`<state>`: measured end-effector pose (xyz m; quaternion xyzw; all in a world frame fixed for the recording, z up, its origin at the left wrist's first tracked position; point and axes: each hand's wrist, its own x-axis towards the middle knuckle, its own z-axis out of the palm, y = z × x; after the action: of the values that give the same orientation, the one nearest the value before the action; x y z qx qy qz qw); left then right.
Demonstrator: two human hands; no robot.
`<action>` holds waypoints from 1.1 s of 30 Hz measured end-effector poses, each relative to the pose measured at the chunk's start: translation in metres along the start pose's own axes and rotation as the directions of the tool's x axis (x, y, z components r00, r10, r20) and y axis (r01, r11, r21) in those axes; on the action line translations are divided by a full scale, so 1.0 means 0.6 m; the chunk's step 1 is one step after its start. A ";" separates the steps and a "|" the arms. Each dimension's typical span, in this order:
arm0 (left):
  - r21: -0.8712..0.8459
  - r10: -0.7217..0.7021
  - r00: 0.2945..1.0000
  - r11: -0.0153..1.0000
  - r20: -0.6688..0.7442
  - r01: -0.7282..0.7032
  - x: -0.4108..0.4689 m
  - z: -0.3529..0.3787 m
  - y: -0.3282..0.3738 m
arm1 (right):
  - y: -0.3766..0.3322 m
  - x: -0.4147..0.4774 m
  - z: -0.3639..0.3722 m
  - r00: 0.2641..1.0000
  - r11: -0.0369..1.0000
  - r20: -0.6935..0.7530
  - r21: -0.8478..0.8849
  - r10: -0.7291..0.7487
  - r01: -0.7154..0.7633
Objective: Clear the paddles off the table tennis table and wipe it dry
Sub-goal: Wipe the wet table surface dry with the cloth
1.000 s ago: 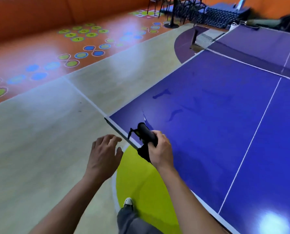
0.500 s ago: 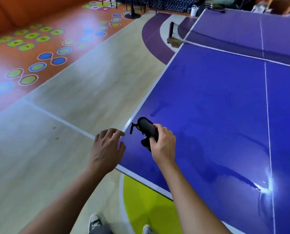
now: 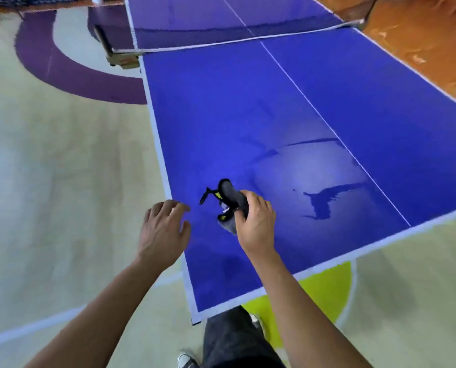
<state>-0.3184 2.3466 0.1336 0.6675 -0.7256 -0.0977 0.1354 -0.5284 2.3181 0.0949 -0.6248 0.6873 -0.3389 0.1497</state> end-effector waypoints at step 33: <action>-0.271 0.890 0.259 0.373 0.375 -0.888 0.553 0.435 0.220 | 0.370 0.169 -0.060 0.247 0.420 -0.745 0.049 0.620 -0.906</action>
<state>-0.5518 2.0183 -0.0486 0.0996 -0.9816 -0.1625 -0.0089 -0.7370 2.2288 -0.0021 -0.0431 0.9585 -0.2683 -0.0867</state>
